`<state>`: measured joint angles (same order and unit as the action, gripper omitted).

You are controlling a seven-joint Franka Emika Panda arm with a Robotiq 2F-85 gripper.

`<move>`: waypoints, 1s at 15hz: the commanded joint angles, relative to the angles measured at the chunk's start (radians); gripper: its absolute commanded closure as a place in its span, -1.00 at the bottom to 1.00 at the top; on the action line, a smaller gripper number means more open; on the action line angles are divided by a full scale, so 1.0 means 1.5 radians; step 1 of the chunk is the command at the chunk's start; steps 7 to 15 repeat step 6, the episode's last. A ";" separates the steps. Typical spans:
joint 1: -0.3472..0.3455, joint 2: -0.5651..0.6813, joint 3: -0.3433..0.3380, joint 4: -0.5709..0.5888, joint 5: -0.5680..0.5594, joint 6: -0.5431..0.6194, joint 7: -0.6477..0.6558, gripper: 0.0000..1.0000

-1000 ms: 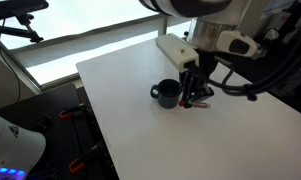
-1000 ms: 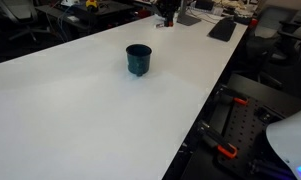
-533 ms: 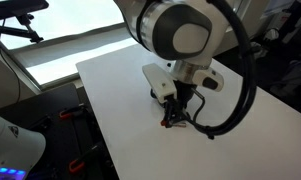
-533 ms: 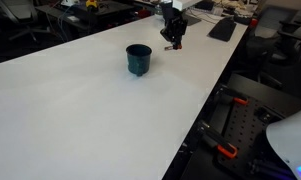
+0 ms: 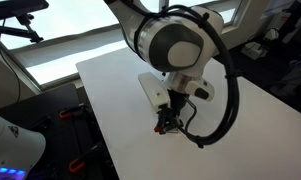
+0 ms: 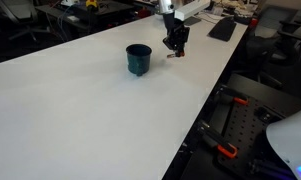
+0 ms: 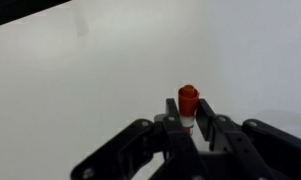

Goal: Remove the marker from the green mug.

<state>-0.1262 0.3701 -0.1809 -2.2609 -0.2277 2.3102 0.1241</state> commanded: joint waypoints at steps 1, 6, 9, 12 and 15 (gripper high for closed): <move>0.008 -0.002 -0.009 -0.010 -0.011 0.011 0.012 -0.18; 0.007 0.000 -0.009 -0.012 -0.009 0.013 0.010 -0.93; 0.007 0.000 -0.009 -0.012 -0.009 0.013 0.010 -0.93; 0.007 0.000 -0.009 -0.012 -0.009 0.013 0.010 -0.93; 0.007 0.000 -0.009 -0.012 -0.009 0.013 0.010 -0.93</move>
